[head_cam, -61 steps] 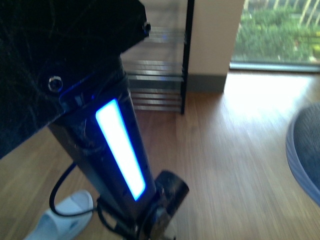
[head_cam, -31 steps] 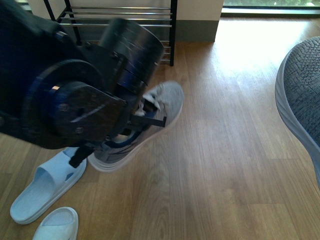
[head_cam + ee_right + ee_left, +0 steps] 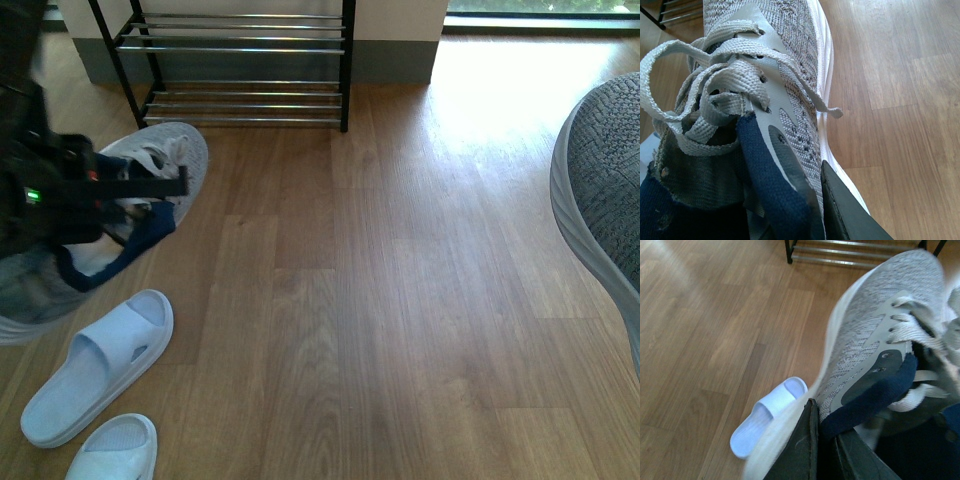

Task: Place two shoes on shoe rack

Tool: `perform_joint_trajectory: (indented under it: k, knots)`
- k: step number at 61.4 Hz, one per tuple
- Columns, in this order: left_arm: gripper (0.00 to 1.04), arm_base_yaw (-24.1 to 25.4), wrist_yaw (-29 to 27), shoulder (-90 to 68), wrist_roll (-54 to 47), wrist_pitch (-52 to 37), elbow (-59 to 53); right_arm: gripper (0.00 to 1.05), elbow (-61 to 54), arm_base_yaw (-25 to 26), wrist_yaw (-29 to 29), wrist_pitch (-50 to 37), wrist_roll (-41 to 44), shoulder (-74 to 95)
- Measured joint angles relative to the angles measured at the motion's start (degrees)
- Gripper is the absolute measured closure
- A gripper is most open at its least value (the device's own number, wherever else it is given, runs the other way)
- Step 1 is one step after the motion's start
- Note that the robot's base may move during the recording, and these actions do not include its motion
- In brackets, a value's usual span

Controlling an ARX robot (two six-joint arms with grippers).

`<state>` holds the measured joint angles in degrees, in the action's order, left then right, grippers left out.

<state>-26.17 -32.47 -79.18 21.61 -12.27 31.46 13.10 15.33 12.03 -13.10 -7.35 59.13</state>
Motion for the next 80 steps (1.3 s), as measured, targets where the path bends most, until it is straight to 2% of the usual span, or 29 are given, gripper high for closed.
perform_joint_trajectory:
  k: [7,17,28,80]
  knots:
    - [1.03,2.1,0.2,10.2,-0.7,3.5,-1.8,1.03,0.0,0.0,0.0,0.0,0.0,0.0]
    - [1.03,5.4,-3.2,29.3,-4.0,13.0,-2.9,1.03,0.0,0.0,0.0,0.0,0.0,0.0]
    - [1.03,5.3,-4.5,39.7,-6.4,18.2,-3.4,1.03,0.0,0.0,0.0,0.0,0.0,0.0]
    - [1.03,5.0,-4.8,40.9,-8.0,18.6,-4.0,1.03,0.0,0.0,-0.1,0.0,0.0,0.0]
